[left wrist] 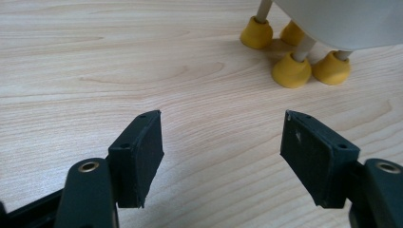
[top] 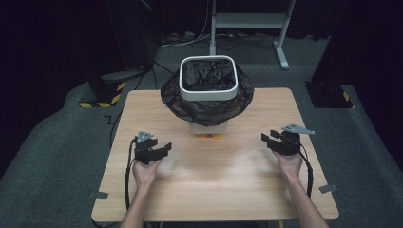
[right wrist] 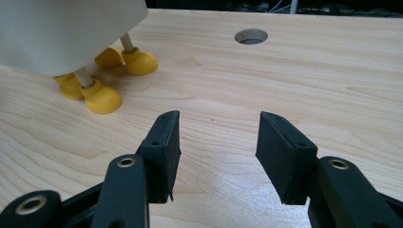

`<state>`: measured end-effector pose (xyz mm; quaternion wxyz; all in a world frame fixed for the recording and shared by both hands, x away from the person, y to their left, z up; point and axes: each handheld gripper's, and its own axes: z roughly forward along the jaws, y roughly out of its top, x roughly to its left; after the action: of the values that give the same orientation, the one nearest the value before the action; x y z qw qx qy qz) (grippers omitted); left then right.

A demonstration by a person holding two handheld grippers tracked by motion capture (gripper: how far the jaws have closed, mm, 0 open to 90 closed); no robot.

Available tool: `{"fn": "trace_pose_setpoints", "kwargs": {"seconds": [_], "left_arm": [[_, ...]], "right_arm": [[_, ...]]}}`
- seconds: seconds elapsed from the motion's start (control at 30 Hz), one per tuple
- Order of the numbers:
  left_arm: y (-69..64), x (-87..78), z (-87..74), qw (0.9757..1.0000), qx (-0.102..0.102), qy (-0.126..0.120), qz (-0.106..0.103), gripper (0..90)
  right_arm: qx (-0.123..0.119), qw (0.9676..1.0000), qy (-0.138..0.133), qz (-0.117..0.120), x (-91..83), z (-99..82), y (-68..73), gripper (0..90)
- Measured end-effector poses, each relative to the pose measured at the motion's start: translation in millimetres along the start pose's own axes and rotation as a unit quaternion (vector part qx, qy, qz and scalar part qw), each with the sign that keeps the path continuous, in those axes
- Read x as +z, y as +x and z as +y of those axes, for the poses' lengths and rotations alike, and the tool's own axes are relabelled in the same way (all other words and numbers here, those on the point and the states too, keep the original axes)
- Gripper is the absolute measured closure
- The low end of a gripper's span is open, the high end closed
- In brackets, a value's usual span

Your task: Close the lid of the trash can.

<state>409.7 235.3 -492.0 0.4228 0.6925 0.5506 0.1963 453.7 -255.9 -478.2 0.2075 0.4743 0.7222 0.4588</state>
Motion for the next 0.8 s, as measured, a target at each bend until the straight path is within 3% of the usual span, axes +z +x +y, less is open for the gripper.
{"fn": "trace_pose_setpoints", "kwargs": {"seconds": [0.3, 0.8], "left_arm": [[4.3, 9.3, -1.9, 0.9999, -0.008, 0.002, 0.014, 30.6], [8.4, 22.2, -5.9, 0.9986, 0.002, 0.019, 0.049, 31.3]], "right_arm": [[0.0, 0.9999, 0.009, -0.009, 12.2, -4.3, -3.8, 49.7], [0.007, 0.9989, 0.033, -0.031, 32.2, -14.3, -10.2, 48.7]]}}
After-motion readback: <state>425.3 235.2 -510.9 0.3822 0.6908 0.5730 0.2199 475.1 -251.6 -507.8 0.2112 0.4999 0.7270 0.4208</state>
